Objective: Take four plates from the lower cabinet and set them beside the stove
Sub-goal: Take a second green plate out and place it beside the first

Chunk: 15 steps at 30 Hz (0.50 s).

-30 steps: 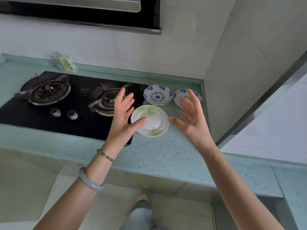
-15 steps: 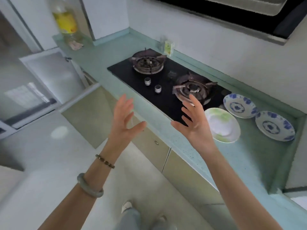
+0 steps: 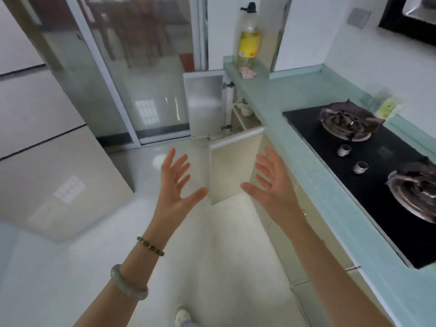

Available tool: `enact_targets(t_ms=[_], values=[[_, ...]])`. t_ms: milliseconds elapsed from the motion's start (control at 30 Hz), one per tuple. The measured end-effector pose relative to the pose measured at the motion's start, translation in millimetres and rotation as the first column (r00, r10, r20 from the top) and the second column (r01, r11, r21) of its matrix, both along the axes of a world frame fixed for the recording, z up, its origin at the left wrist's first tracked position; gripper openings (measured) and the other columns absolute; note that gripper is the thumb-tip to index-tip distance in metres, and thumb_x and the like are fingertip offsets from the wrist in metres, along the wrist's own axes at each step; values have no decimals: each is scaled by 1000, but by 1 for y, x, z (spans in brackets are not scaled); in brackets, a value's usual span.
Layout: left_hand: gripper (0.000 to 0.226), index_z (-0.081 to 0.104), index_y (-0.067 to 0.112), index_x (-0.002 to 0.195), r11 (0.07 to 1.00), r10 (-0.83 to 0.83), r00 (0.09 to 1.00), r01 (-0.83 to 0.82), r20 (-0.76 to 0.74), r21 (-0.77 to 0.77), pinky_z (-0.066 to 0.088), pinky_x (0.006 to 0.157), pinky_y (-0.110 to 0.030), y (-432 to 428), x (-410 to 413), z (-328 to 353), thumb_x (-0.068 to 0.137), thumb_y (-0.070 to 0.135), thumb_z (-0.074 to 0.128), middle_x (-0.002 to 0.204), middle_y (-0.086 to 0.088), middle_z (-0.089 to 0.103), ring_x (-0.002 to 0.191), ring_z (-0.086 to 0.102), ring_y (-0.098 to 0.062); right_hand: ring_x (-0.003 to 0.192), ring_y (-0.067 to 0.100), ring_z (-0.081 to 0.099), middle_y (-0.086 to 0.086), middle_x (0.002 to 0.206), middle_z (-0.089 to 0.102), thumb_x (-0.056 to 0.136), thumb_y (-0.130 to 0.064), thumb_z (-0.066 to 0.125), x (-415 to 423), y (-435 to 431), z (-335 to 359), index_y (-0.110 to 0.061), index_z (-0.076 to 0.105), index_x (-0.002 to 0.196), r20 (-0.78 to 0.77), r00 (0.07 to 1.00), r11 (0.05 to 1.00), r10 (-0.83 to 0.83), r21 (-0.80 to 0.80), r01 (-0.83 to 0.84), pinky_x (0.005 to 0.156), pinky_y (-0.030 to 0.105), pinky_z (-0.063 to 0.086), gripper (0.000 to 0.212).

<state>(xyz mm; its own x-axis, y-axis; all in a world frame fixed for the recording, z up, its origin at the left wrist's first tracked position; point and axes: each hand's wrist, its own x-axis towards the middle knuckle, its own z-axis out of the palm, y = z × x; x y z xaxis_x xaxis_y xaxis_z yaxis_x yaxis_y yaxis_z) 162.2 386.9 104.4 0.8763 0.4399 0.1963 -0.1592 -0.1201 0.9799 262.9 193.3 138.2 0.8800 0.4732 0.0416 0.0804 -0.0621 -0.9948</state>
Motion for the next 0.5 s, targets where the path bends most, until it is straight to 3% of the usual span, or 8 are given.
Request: enact_targets(t_ms=[233,500], values=[[102,14,30,152,994,94,995,-93,-20,54,35,114,-36,116,-33,1,73,25,79,151,6,36,137,40,-8,133,8,41,-4,146,41,78,-5,75,-14,125,-4,-29,28,146,-2,996,996,84,22,-84,111,33,36,86],[100,18,31,151,980,197,980,-197,-19,31,38,109,-24,199,-27,-5,70,33,78,148,12,38,135,42,-4,128,7,45,-6,140,44,78,-2,74,3,221,-10,-31,30,143,-2,989,989,149,10,-149,107,28,39,84]])
